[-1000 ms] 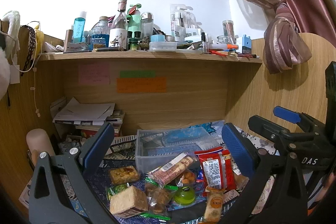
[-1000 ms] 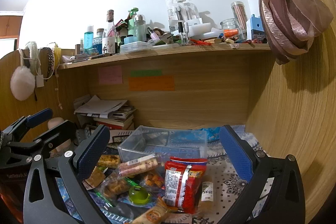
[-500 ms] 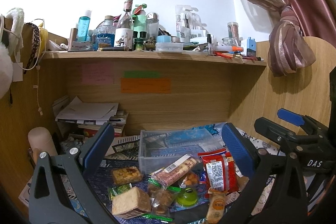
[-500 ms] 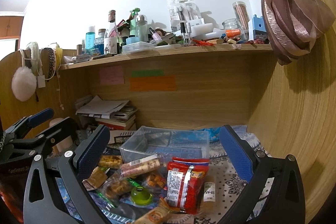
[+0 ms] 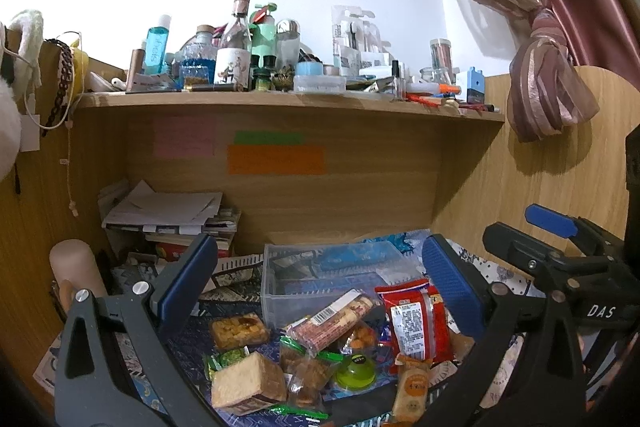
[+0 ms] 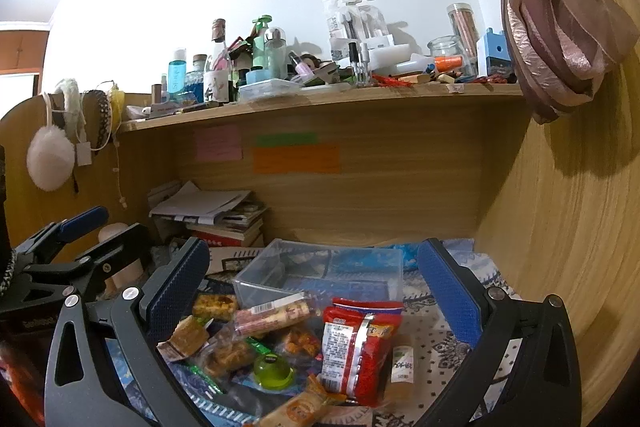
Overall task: Organize snacks
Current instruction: 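Grasp the pale square wrapped cake with the left gripper while the right grasps the red snack bag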
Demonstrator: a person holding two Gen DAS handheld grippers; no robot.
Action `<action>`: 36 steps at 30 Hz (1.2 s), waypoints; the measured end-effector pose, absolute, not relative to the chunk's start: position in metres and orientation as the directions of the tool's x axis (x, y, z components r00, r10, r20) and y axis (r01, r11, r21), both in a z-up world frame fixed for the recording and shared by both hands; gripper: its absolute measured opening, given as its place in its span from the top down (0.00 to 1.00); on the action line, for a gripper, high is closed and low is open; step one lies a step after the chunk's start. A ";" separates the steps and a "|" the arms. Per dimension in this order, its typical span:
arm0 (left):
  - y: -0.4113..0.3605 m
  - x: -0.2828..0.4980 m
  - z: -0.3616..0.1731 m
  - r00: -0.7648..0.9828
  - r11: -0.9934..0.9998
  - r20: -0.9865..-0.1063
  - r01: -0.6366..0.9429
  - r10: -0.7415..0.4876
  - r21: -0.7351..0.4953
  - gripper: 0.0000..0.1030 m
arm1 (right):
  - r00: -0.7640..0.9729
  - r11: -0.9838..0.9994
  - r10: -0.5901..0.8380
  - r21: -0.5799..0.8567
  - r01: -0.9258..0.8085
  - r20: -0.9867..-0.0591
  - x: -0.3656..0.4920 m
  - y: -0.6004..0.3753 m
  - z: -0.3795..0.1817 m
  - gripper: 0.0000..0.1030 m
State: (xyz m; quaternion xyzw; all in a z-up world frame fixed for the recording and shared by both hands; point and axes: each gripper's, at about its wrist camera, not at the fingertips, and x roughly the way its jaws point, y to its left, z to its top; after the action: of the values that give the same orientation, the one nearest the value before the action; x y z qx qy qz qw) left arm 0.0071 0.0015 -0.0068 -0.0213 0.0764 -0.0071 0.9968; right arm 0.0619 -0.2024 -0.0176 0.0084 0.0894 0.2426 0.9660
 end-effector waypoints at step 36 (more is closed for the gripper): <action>0.081 0.080 -0.157 0.789 0.984 -0.613 -0.075 -0.039 -0.160 0.14 | 0.688 0.920 0.378 0.167 -0.355 -0.619 0.157 -0.206 -0.140 0.24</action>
State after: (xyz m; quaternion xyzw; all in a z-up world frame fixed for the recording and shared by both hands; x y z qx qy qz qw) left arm 0.0798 0.0806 -0.1572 -0.0883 0.3245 0.0096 0.9417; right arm 0.1565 -0.2060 -0.1398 0.0168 0.3407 0.1997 0.9185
